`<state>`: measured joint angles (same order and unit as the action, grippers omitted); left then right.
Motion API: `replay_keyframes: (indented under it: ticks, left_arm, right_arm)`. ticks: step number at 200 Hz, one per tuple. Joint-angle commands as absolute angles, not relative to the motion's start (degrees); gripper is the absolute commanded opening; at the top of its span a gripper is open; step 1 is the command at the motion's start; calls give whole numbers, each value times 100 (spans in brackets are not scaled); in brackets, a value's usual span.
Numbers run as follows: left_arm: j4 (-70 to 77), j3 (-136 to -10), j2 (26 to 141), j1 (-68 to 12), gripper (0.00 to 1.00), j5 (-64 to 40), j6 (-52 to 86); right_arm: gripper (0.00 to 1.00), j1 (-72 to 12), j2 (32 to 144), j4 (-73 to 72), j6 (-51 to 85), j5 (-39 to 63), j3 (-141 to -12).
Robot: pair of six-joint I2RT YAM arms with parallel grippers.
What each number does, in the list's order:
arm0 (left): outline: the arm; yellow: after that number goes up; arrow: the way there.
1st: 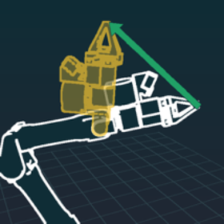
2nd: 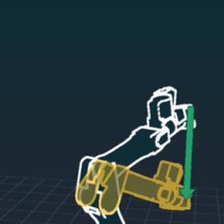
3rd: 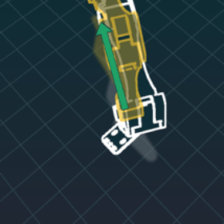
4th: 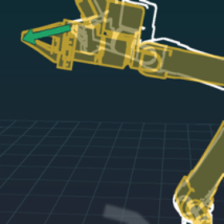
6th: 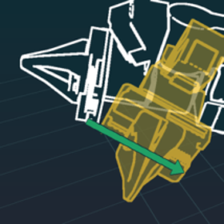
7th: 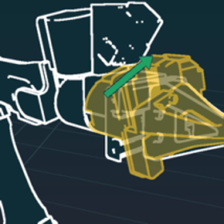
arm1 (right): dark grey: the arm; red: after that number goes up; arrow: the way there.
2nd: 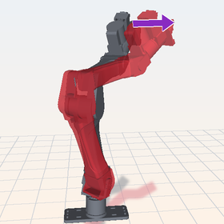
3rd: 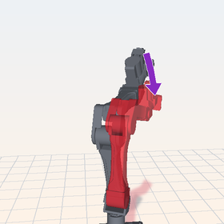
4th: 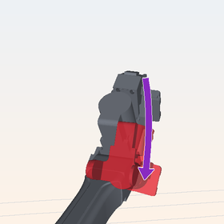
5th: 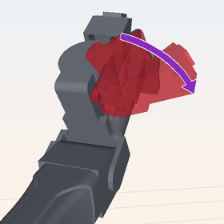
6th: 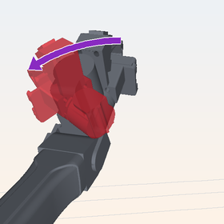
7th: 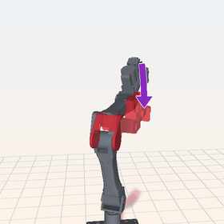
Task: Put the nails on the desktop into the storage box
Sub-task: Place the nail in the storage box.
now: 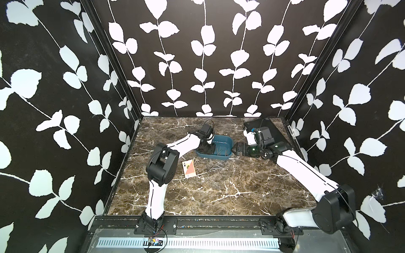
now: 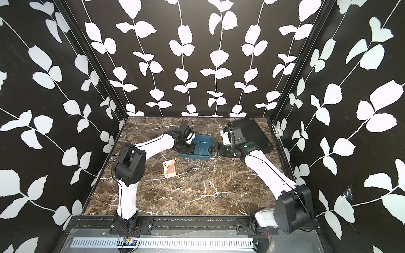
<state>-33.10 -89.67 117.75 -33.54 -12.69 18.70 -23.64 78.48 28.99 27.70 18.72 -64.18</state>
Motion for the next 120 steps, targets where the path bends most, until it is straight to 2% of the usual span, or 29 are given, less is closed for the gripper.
replay_keyframes:
  ticks: [1,50,74,96,120]
  left_arm:
    - [-3545,-9029,11470,-3330,20,-1353,1943]
    - [-3908,-8888,10797,-3326,42,-1219,2057]
    - [-3851,-8562,10236,-3335,53,-948,2263]
    - [-3789,-8076,9560,-3331,58,-746,2523]
    - [-3334,-7094,8740,-3321,64,-690,2604]
  right_arm:
    - [99,-2398,7812,2826,2705,1623,-6327]
    - [98,-2426,7970,2916,2226,1399,-6648]
    - [97,-2450,8375,2949,2030,1807,-6773]
    - [95,-2649,8690,3242,1859,1973,-7040]
    - [92,-3097,8715,3520,1741,1570,-7046]
